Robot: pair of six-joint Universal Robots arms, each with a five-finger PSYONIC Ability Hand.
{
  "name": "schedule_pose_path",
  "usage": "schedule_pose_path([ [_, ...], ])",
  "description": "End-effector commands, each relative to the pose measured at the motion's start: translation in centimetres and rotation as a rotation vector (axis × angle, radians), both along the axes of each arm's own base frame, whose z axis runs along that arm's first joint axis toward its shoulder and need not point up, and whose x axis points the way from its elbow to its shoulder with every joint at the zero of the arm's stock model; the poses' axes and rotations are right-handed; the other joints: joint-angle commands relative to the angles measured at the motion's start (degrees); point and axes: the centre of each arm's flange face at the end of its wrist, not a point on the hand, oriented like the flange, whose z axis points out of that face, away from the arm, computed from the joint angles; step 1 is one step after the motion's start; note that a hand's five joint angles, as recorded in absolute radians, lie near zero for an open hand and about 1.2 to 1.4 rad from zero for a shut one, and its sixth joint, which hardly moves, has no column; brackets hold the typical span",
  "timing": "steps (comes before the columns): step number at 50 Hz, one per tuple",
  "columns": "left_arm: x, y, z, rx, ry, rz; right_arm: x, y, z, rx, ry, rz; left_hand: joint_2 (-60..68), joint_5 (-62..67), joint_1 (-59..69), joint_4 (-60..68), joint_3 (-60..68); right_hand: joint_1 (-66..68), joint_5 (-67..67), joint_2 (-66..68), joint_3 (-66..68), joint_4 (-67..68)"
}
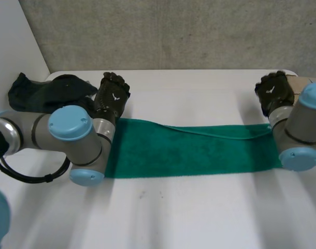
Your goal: Fold the laundry.
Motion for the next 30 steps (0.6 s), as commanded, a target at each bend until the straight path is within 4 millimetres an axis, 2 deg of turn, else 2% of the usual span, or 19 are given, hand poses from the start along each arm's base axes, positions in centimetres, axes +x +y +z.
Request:
schedule_pose_path([
  [1,1.0,3.4,2.9,0.049,0.087,-0.035,-0.3,3.2,5.0,0.06,-0.183,0.048,-1.64,-2.73,-0.94,-1.55,-1.98,-1.53,-3.73,-2.57,-2.2,-3.42],
  [4,1.6,4.9,2.9,0.081,0.088,-0.061,-0.2,4.8,4.9,0.182,-0.175,0.103,-1.64,-2.73,-0.94,-1.55,-1.98,-1.53,-3.73,-2.57,-2.2,-3.42],
  [7,2.0,5.7,2.3,0.107,0.073,-0.077,-0.5,5.4,4.5,0.26,-0.172,0.123,-1.64,-2.73,-0.94,-1.55,-1.98,-1.53,-3.73,-2.57,-2.2,-3.42],
  [11,2.5,5.8,1.5,0.129,0.057,-0.076,-1.8,4.6,3.3,0.316,-0.166,0.099,-1.64,-2.73,-0.94,-1.55,-1.98,-1.53,-3.73,-2.57,-2.2,-3.42],
  [12,2.9,5.3,1.4,0.131,0.062,-0.062,-1.9,4.1,2.1,0.336,-0.161,0.094,-1.64,-2.73,-0.94,-1.55,-1.98,-1.53,-3.73,-2.57,-2.2,-3.42],
  [15,3.6,4.1,0.9,0.132,0.059,-0.033,-1.8,3.2,0.6,0.341,-0.137,0.095,-1.64,-2.73,-0.94,-1.55,-1.98,-1.53,-3.73,-2.57,-2.2,-3.42],
  [16,3.9,3.4,-0.2,0.148,0.046,-0.016,-1.7,2.6,-0.3,0.341,-0.118,0.098,-1.64,-2.73,-0.94,-1.55,-1.98,-1.53,-3.73,-2.57,-2.2,-3.42],
  [21,4.4,1.0,-2.4,0.168,0.034,0.019,-1.6,0.5,-3.1,0.309,-0.075,0.102,-1.64,-2.73,-0.94,-1.55,-1.98,-1.53,-3.73,-2.57,-2.2,-3.42],
  [25,4.0,-0.6,-3.7,0.165,0.031,0.025,-1.3,-1.5,-4.1,0.219,-0.076,0.098,-1.64,-2.73,-0.94,-1.55,-1.98,-1.53,-3.73,-2.57,-2.2,-3.42],
  [30,3.1,-2.9,-2.7,0.076,0.052,0.022,-1.2,-4.0,-2.8,0.027,-0.101,0.066,-1.64,-2.73,-0.94,-1.55,-1.98,-1.53,-3.73,-2.57,-2.2,-3.42],
])
